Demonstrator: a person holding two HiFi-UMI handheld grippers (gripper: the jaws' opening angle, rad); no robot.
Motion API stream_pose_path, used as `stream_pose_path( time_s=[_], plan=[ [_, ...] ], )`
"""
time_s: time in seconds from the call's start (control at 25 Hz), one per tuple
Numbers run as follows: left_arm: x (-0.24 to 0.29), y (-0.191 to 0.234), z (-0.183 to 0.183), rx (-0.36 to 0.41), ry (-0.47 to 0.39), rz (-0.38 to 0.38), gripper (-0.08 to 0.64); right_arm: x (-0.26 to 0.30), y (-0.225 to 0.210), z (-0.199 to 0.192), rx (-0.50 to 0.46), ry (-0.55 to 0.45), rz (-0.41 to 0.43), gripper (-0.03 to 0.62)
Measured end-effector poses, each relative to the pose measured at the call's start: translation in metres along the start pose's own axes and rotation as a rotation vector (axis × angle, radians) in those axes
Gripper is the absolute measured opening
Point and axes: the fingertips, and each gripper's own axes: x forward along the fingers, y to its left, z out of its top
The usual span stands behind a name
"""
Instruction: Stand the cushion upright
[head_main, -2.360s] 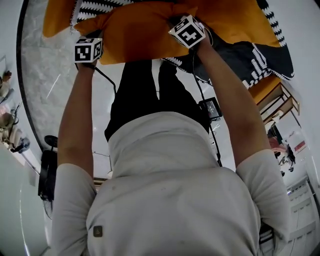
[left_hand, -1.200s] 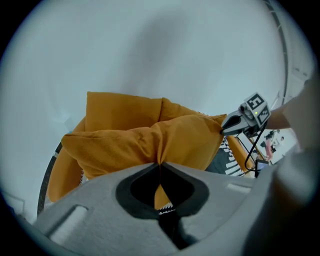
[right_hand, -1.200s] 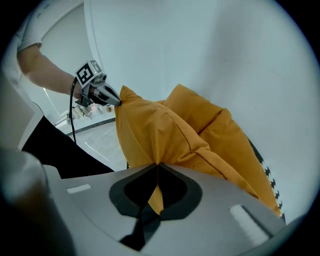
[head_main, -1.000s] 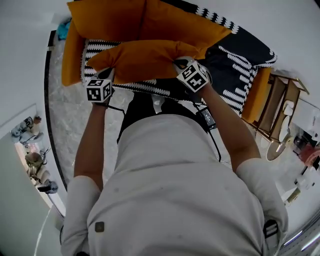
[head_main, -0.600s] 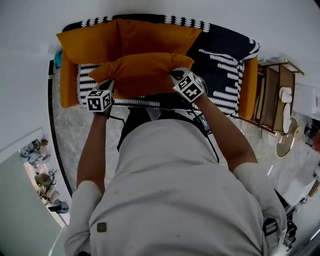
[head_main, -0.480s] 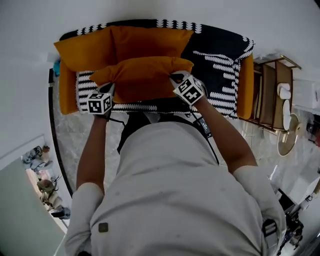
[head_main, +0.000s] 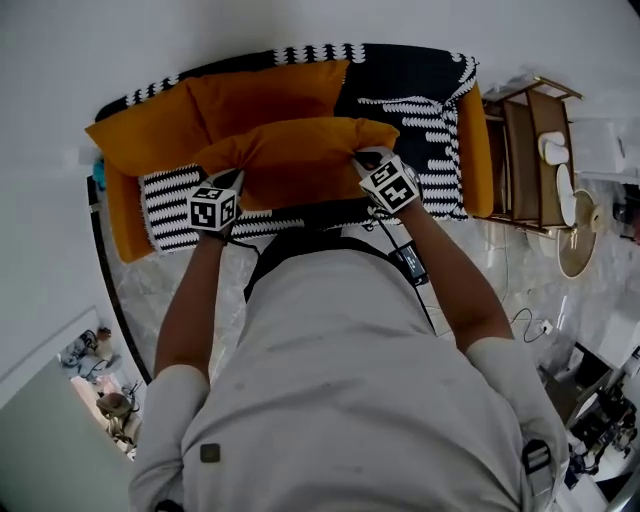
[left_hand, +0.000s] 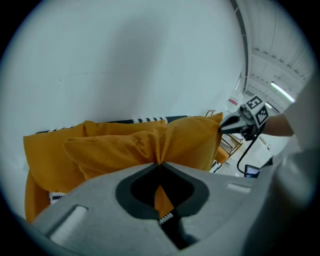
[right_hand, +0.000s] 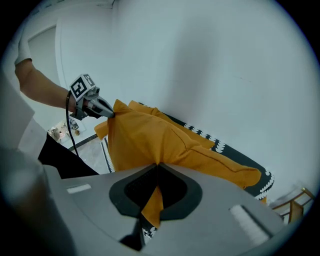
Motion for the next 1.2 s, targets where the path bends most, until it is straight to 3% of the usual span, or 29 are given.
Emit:
stream_pose_path(
  time_s=[0.32,0.68,0.88,1.2],
  plan=[
    [0.041,-0.01,0.036,0.08,0.023,-0.146,0.008,-0.022,-0.029,-0.012,0.12,0.036,-0.132,0.017],
    [0.086,-0.048,0.081,0.147,0.013,-0.236,0.008,-0.05,-0.089,-0.027,0.137,0.03,-0.23,0.017],
    [0.116,-0.086,0.101,0.169,0.017,-0.226,0.008,-0.067,-0.134,-0.053,0.156,0.025,-0.241,0.017],
    [0.176,-0.154,0.135,0.121,0.041,-0.135,0.009,-0.087,-0.218,-0.109,0.172,0.014,-0.139,0.018]
  ],
)
